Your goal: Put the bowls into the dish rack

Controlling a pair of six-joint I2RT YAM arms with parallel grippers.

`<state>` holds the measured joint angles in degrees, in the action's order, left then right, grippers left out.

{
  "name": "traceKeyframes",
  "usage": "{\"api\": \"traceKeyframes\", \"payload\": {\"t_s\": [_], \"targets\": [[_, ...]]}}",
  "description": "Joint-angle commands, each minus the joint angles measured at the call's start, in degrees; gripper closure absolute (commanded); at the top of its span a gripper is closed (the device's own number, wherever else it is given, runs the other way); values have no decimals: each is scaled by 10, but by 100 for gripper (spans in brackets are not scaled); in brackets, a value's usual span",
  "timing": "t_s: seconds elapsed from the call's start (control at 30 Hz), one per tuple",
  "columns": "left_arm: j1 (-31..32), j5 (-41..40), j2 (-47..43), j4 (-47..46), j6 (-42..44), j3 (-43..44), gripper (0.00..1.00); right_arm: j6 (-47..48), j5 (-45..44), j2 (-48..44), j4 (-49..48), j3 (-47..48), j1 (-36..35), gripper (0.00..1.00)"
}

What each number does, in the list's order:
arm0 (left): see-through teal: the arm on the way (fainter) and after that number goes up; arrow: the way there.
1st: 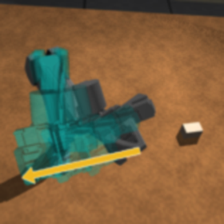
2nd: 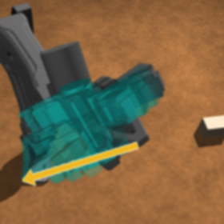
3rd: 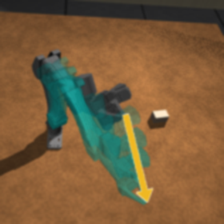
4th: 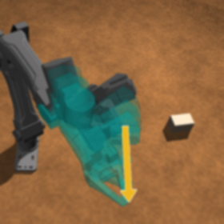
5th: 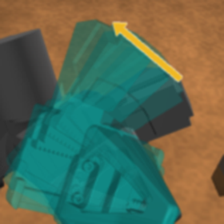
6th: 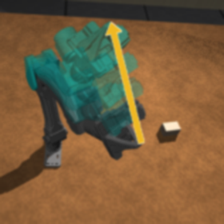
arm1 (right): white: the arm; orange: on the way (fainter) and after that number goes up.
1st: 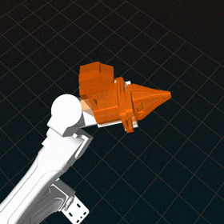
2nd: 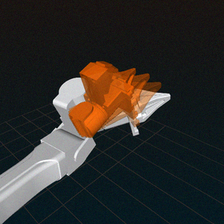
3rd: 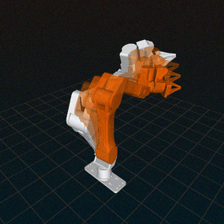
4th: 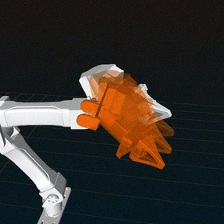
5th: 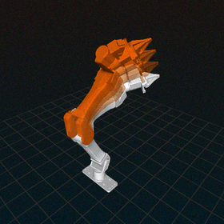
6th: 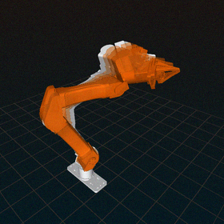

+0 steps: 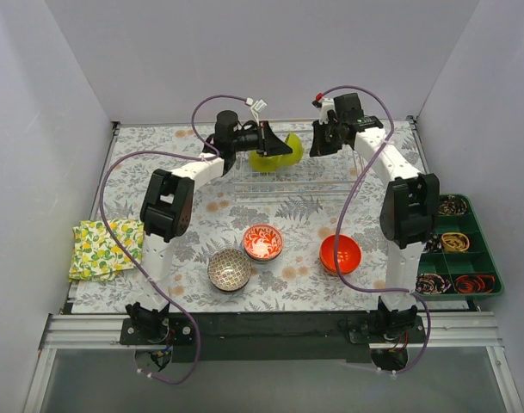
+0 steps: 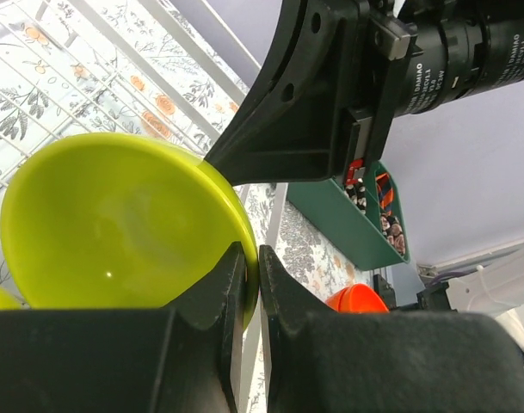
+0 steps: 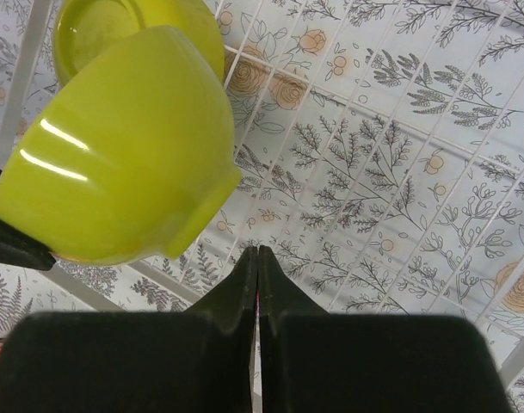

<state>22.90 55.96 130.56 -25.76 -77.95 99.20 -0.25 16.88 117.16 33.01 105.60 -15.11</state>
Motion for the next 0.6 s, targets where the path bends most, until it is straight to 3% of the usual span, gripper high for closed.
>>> {"api": "traceKeyframes", "payload": {"t_s": [0.0, 0.4, 0.57], "targets": [[6, -8, -2, 4, 25, 34, 100, 1, 23, 14, -11, 9, 2, 99], [9, -24, 22, 26, 47, 49, 99, -7, 41, 55, -17, 30, 2, 99], [10, -46, 25, 47, 61, 57, 85, -18, 53, 68, -28, 39, 0, 99]]}}
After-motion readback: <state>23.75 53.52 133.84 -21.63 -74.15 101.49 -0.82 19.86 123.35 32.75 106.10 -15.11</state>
